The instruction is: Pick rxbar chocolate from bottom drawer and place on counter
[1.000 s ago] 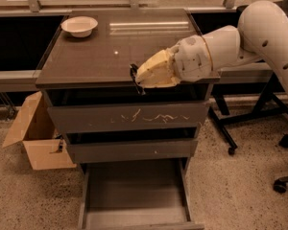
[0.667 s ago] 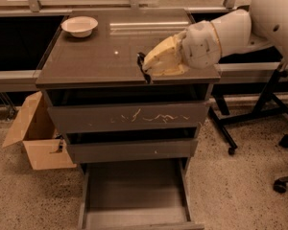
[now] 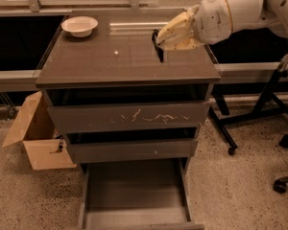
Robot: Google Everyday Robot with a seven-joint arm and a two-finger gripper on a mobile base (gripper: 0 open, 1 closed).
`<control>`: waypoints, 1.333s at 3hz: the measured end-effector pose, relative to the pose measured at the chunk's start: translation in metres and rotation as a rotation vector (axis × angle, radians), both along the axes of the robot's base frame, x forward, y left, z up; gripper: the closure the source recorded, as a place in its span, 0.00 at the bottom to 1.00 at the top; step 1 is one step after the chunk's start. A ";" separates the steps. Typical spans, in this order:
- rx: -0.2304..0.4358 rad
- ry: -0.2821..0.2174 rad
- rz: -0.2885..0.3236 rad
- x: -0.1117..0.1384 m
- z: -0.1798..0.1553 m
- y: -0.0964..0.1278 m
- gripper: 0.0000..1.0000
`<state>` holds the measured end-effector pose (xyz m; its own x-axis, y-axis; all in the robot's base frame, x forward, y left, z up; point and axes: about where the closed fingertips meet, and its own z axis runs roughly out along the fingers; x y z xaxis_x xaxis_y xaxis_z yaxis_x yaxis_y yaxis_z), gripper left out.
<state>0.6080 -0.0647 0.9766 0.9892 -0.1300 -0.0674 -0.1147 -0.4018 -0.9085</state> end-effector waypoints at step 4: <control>-0.003 0.049 -0.246 0.080 -0.008 -0.009 1.00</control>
Offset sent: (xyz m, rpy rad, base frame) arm 0.0952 -0.0240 -0.0067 0.0219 0.0535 -0.3710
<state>0.6877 -0.0739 0.9688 0.9233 -0.3669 -0.1139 -0.2534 -0.3588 -0.8984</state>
